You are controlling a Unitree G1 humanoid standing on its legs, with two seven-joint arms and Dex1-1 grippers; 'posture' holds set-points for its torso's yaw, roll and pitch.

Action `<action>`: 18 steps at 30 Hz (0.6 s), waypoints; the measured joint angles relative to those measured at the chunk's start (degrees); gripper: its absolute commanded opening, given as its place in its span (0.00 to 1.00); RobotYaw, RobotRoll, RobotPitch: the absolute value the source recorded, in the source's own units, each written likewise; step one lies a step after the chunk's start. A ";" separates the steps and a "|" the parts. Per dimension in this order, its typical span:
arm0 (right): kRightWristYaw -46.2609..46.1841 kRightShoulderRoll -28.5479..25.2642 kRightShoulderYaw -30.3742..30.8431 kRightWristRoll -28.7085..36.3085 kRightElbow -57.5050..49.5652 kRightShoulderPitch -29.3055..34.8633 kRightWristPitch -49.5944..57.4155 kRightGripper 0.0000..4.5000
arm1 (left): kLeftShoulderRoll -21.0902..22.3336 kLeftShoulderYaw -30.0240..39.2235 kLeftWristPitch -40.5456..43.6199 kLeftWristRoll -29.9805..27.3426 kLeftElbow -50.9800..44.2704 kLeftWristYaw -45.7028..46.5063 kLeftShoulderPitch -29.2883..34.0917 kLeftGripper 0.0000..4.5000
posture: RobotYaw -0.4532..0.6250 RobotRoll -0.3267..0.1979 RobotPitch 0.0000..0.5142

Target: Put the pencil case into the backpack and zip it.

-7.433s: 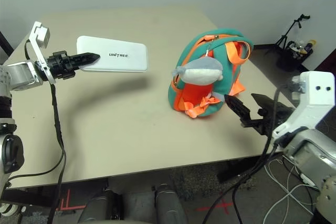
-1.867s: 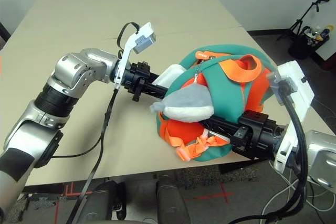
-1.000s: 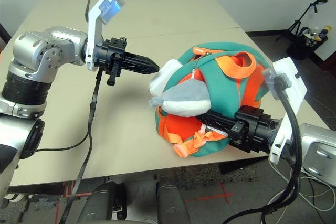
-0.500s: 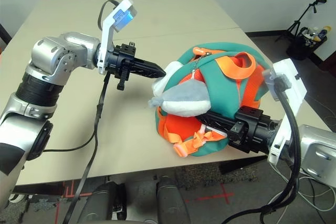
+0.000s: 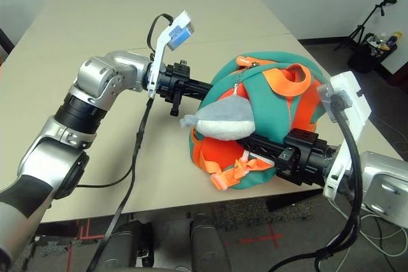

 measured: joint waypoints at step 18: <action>5.23 -0.01 4.20 -5.96 5.07 -4.28 1.02 0.03 | 15.49 1.85 -2.45 -0.54 -29.06 -1.87 5.10 1.00 | 0.34 0.62 0.19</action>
